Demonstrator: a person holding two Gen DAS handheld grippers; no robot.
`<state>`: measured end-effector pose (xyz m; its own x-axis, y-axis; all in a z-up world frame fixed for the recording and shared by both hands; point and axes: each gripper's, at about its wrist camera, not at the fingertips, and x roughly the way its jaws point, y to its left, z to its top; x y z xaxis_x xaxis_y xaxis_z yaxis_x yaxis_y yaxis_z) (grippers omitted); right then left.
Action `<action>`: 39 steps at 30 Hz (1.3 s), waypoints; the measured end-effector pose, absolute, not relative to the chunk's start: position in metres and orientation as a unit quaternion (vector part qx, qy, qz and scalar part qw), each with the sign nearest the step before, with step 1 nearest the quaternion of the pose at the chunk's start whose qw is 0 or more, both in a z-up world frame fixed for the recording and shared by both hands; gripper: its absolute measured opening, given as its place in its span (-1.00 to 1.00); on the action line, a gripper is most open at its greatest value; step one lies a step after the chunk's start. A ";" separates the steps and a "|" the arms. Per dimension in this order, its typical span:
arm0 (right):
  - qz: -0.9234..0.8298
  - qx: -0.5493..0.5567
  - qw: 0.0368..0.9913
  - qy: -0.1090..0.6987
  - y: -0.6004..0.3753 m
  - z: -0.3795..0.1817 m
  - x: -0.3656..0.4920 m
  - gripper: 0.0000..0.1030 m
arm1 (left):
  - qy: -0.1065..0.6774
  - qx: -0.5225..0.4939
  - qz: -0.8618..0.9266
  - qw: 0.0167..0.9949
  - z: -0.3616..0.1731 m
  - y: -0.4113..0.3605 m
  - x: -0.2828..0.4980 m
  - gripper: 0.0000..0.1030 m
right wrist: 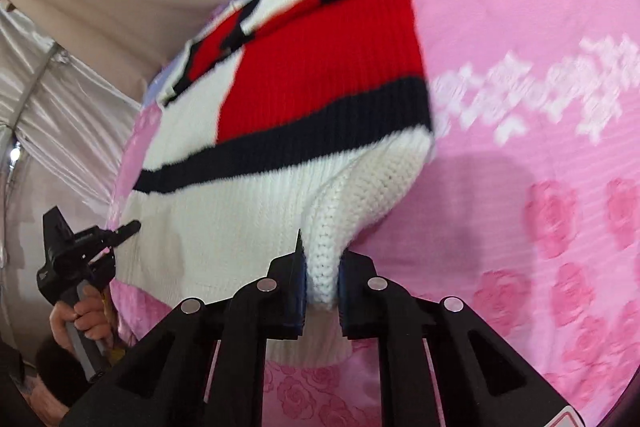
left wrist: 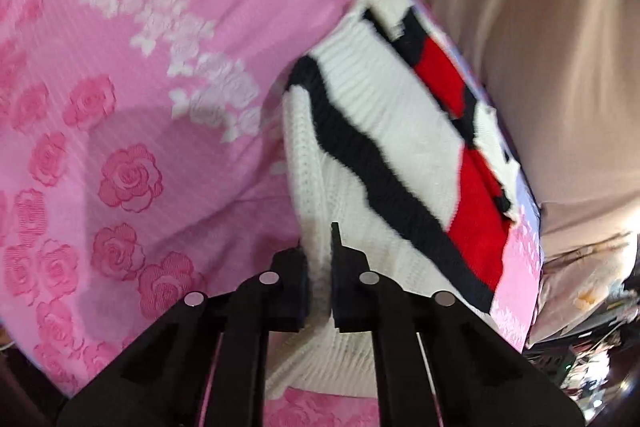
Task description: Fold small clothes
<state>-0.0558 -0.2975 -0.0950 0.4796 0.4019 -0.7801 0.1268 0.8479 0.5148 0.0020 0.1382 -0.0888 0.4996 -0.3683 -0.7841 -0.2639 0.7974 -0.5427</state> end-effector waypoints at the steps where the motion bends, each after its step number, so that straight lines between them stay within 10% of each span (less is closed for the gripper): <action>1: 0.083 0.259 0.826 0.495 -0.309 -0.087 -0.063 -0.80 | 0.493 -0.317 -0.031 0.810 -0.080 0.135 -0.007 -0.88; 7: 0.058 0.212 0.849 0.481 -0.392 -0.028 -0.113 -0.81 | 0.522 -0.313 -0.059 0.791 -0.066 0.081 -0.073 -0.88; 19: 0.120 0.174 0.671 0.710 -0.389 -0.076 -0.283 -0.81 | 0.669 -0.229 -0.056 0.705 -0.070 0.079 -0.229 -0.89; 26: 0.121 0.298 0.796 0.513 -0.445 0.000 -0.149 -0.80 | 0.496 -0.262 -0.114 0.820 0.010 0.067 -0.074 -0.88; 34: 0.060 0.385 0.815 0.428 -0.491 -0.065 0.009 -0.69 | 0.482 -0.250 -0.087 0.835 -0.077 0.031 0.082 -0.86; 37: 0.044 0.407 0.814 0.412 -0.494 -0.073 0.023 -0.61 | 0.472 -0.281 -0.080 0.832 -0.094 0.031 0.089 -0.73; 39: 0.041 0.411 0.824 0.388 -0.492 -0.068 0.010 -0.48 | 0.460 -0.294 -0.091 0.833 -0.089 0.041 0.080 -0.28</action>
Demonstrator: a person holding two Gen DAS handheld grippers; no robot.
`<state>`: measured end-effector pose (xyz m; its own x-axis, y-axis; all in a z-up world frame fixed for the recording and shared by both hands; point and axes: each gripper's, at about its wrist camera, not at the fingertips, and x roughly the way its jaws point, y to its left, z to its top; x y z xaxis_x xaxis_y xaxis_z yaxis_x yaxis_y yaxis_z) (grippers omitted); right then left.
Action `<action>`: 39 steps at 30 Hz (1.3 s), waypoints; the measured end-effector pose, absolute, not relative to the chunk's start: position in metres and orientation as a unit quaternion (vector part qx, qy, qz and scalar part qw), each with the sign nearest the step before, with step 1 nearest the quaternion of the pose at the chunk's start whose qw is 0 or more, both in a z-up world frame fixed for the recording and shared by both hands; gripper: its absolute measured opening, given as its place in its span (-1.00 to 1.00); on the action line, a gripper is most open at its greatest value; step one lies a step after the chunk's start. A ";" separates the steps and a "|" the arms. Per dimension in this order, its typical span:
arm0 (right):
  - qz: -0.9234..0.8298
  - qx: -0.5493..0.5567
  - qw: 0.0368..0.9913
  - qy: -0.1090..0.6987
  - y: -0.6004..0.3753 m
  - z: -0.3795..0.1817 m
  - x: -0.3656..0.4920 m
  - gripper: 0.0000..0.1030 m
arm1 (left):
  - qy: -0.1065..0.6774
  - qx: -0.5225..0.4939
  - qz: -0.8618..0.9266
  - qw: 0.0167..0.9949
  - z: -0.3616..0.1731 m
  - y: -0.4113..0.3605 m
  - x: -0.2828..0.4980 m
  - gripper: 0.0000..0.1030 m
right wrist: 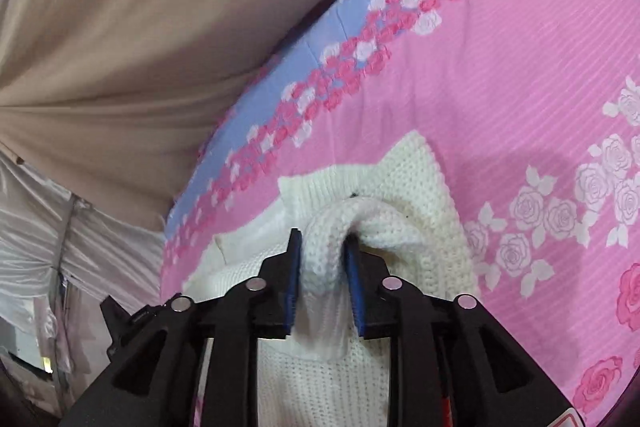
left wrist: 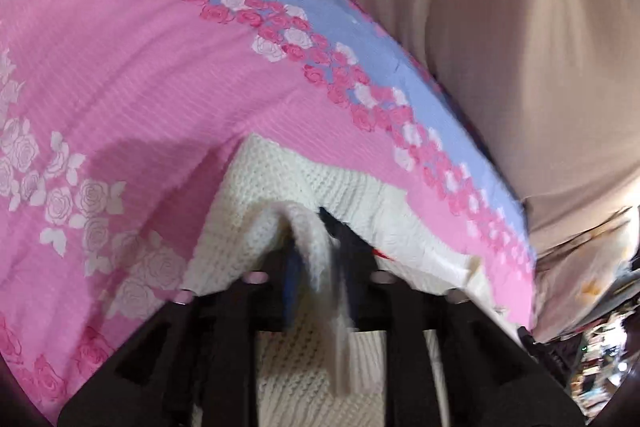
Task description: Fold small clothes
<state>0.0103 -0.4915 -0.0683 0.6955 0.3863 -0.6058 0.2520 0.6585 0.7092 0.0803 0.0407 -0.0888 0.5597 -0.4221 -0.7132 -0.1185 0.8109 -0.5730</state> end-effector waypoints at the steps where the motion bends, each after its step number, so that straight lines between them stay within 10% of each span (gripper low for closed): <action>1: 0.038 0.409 0.827 0.383 -0.495 -0.068 0.003 -0.41 | 0.450 -0.288 -0.086 0.841 -0.082 0.043 0.074 0.19; 2: 0.027 0.400 0.836 0.375 -0.496 -0.061 -0.004 -0.14 | 0.436 -0.281 -0.075 0.851 -0.075 0.046 0.070 0.56; 5: -0.003 0.374 0.857 0.353 -0.505 -0.048 -0.023 0.22 | 0.393 -0.254 -0.062 0.881 -0.054 0.057 0.049 0.64; 12: 0.014 0.195 0.879 0.434 -0.468 -0.051 -0.037 0.20 | 0.453 -0.042 -0.178 0.872 -0.054 0.012 0.018 0.63; 20: 0.126 0.088 0.856 0.493 -0.410 -0.070 0.006 -0.45 | 0.491 0.030 -0.257 0.832 -0.075 -0.039 0.049 0.56; 29: -0.012 0.204 0.895 0.396 -0.494 -0.026 0.035 0.06 | 0.406 -0.148 -0.092 0.897 -0.030 0.039 0.126 0.75; 36: 0.003 0.247 0.867 0.433 -0.487 -0.068 0.030 0.07 | 0.469 -0.138 -0.124 0.864 -0.077 0.017 0.124 0.75; 39: 0.007 0.241 0.863 0.443 -0.475 -0.078 0.047 -0.07 | 0.491 -0.147 -0.113 0.851 -0.093 0.001 0.132 0.29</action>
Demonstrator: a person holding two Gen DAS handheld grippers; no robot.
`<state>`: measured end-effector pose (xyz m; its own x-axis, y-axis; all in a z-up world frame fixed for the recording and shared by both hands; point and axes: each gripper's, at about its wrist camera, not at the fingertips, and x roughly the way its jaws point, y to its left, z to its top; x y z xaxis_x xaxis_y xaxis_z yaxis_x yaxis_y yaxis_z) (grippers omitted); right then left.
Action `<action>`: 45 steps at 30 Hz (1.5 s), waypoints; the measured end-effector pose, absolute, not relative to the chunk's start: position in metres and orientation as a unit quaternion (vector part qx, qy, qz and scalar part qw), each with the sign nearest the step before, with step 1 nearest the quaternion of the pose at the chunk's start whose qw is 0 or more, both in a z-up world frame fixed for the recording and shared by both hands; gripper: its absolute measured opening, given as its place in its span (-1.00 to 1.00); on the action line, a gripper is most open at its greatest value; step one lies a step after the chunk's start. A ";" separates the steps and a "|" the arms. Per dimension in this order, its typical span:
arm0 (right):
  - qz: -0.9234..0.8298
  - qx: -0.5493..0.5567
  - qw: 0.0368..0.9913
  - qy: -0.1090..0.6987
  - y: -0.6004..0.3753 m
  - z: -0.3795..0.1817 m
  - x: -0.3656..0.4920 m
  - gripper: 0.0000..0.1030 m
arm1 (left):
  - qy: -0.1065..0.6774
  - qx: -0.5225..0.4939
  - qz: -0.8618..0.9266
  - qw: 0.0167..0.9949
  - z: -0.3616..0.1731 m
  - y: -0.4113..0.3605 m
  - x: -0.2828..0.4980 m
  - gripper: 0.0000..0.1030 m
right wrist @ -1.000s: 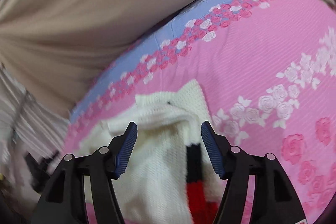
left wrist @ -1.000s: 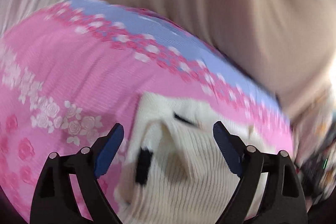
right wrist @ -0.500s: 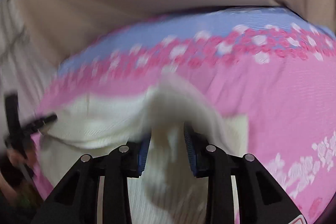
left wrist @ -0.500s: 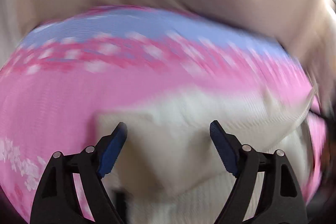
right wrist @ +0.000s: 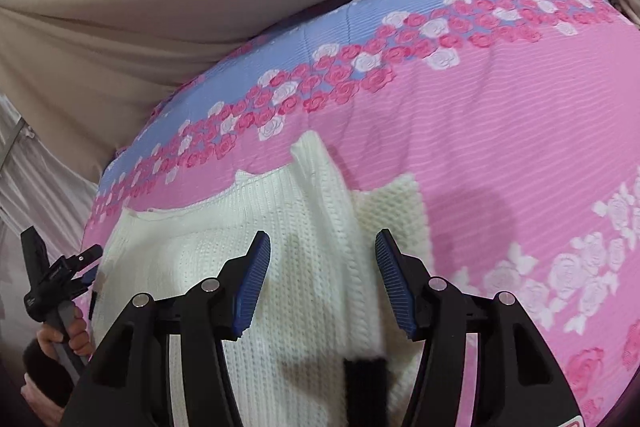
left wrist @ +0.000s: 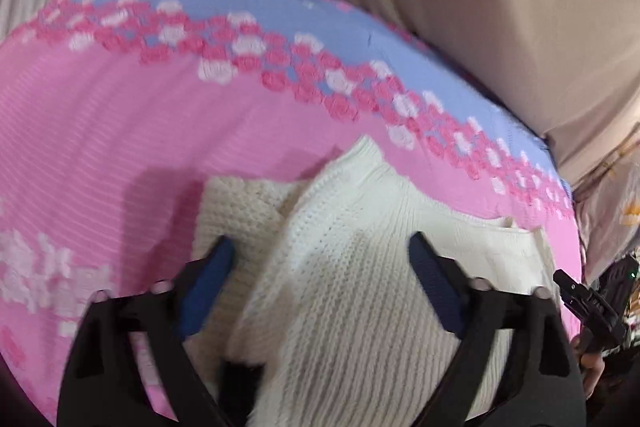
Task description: Fold small clothes
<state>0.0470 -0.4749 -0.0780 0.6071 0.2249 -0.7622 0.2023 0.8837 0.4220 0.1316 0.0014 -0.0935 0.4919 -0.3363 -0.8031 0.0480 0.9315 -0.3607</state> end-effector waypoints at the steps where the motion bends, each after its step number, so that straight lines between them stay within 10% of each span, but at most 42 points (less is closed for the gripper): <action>1: 0.013 0.243 0.862 0.445 -0.472 -0.078 0.051 -0.29 | 0.495 -0.145 -0.100 0.851 -0.095 0.001 0.134 -0.22; 2: 0.020 0.247 0.859 0.447 -0.470 -0.078 0.054 -0.85 | 0.496 -0.142 -0.093 0.851 -0.094 0.001 0.136 -0.51; 3: 0.023 0.253 0.859 0.444 -0.471 -0.072 0.054 -0.84 | 0.500 -0.152 -0.100 0.846 -0.091 0.006 0.137 -0.86; 8: 0.006 0.280 0.882 0.378 -0.498 -0.019 0.025 -0.87 | 0.504 -0.170 -0.084 0.843 -0.068 0.041 0.129 -0.88; 18: -0.021 0.297 0.847 0.440 -0.514 -0.082 0.034 -0.80 | 0.516 -0.184 -0.073 0.834 -0.086 0.046 0.128 -0.91; 21: -0.031 0.255 0.868 0.425 -0.503 -0.052 0.031 -0.58 | 0.493 -0.162 -0.083 0.851 -0.062 0.035 0.125 -0.70; 23: -0.025 0.246 0.874 0.419 -0.499 -0.045 0.030 -0.41 | 0.486 -0.140 -0.077 0.859 -0.058 0.026 0.128 -0.13; 31: -0.041 0.233 0.861 0.451 -0.493 -0.070 0.010 -0.52 | 0.510 -0.150 -0.074 0.844 -0.082 0.036 0.111 -0.25; 37: -0.031 0.255 0.832 0.492 -0.483 -0.060 -0.079 0.22 | 0.523 -0.226 -0.049 0.821 -0.068 0.079 0.019 0.58; 45: 0.001 0.363 0.783 0.505 -0.457 -0.102 -0.114 0.28 | 0.532 -0.359 -0.022 0.766 -0.111 0.078 -0.032 0.50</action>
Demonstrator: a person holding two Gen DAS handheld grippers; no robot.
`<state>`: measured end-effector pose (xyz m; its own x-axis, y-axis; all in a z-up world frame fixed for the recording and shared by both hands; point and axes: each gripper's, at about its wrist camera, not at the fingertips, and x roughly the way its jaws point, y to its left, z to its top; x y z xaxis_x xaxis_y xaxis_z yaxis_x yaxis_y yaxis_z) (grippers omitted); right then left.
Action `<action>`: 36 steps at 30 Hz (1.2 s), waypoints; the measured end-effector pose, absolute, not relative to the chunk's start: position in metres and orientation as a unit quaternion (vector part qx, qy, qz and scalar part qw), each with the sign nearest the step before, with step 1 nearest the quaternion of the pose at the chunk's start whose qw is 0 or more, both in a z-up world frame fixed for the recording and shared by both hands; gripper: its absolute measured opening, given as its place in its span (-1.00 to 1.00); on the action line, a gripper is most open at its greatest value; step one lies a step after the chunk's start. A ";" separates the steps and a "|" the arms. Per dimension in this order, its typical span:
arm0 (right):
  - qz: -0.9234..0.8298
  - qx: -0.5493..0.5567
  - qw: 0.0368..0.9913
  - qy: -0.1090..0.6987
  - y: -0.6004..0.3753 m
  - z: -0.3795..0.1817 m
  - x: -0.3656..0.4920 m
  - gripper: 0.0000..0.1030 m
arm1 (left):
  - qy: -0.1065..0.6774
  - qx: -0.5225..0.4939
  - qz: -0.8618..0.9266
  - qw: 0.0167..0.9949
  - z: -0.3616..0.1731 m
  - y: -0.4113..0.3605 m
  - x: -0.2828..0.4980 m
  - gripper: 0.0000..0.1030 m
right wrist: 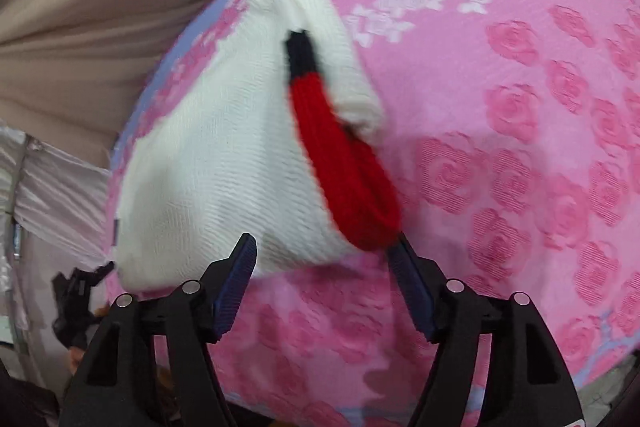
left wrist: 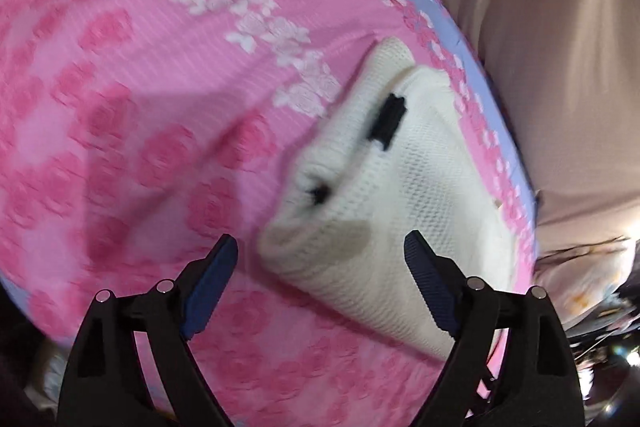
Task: Fold small clothes
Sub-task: 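Grasp the folded sweater edge with the left gripper while the right gripper grasps the red cuff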
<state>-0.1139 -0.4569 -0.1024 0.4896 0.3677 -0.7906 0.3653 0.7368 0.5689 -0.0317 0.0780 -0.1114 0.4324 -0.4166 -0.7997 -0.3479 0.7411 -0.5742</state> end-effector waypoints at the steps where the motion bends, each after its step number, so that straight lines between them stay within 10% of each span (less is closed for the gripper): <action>1: 0.006 0.369 0.780 0.505 -0.456 -0.103 -0.108 0.19 | 0.537 -0.363 -0.025 0.761 -0.114 0.074 -0.028 0.20; 3: 0.009 0.382 0.775 0.503 -0.456 -0.101 -0.095 -0.79 | 0.546 -0.362 -0.032 0.755 -0.112 0.068 -0.020 -0.55; 11: -0.025 0.343 0.806 0.481 -0.488 -0.042 -0.141 -0.84 | 0.578 -0.299 -0.033 0.758 -0.077 0.088 -0.059 -0.71; 18: -0.046 0.322 0.754 0.571 -0.486 -0.104 -0.226 -0.81 | 0.629 -0.271 -0.022 0.728 -0.115 0.084 -0.123 -0.69; 21: -0.055 0.331 0.754 0.565 -0.494 -0.092 -0.227 -0.50 | 0.608 -0.252 -0.022 0.752 -0.096 0.078 -0.117 -0.45; 25: -0.080 0.303 0.808 0.499 -0.507 -0.041 -0.205 -0.08 | 0.527 -0.235 -0.036 0.816 -0.039 0.075 -0.086 0.45; 31: -0.051 0.252 0.845 0.469 -0.494 -0.037 -0.114 0.16 | 0.506 -0.226 -0.077 0.829 -0.044 0.035 -0.012 0.68; 34: -0.049 0.245 0.835 0.490 -0.482 -0.066 -0.079 0.13 | 0.535 -0.227 -0.081 0.809 -0.077 0.018 0.008 0.01; 36: -0.027 0.277 0.825 0.492 -0.481 -0.080 -0.070 -0.85 | 0.540 -0.208 -0.086 0.811 -0.088 0.010 0.009 -0.72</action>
